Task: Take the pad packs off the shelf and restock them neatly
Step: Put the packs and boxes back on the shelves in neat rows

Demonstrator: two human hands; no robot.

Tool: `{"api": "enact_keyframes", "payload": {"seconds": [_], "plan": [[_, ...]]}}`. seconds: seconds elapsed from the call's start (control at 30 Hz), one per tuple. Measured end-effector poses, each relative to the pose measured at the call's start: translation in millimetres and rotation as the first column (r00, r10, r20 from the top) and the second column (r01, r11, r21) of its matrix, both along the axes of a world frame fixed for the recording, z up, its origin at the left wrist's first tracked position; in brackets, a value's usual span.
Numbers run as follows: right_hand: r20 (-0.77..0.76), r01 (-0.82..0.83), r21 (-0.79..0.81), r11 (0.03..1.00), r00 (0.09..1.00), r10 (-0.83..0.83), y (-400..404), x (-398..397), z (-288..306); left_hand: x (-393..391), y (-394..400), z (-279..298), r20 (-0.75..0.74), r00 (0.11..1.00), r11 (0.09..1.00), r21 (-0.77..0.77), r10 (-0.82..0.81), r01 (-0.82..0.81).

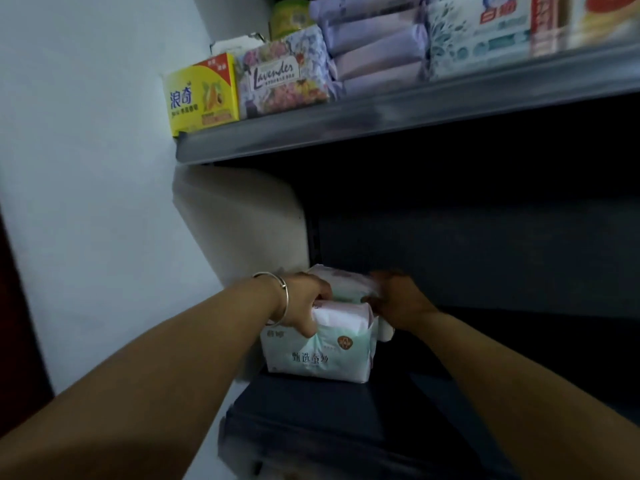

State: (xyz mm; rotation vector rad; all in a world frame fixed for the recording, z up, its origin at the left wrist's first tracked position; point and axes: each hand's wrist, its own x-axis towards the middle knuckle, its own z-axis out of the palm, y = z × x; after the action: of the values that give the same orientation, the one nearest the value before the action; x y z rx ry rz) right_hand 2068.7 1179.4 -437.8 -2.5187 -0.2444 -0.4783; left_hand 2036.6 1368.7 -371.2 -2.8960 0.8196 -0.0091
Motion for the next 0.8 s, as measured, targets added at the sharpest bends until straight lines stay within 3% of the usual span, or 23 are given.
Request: {"api": "enact_keyframes", "payload": {"seconds": [0.43, 0.6, 0.8], "plan": [[-0.002, 0.1, -0.173, 0.98, 0.995, -0.102, 3.6, 87.3, -28.3, 57.9, 9.8, -37.1, -0.054, 0.998, 0.977, -0.212, -0.04, 0.027], [-0.056, 0.123, -0.199, 0.972, 0.989, -0.136, -1.6, 109.3, -19.9, 71.4, 9.1, -41.8, -0.006, 0.999, 0.976, -0.213, -0.046, 0.043], [-0.041, 0.044, -0.225, 0.973, 0.998, -0.055, -1.8, 127.1, -20.9, 84.2, 6.1, -43.3, 0.013, 0.999, 0.976, -0.21, -0.052, 0.054]]}}
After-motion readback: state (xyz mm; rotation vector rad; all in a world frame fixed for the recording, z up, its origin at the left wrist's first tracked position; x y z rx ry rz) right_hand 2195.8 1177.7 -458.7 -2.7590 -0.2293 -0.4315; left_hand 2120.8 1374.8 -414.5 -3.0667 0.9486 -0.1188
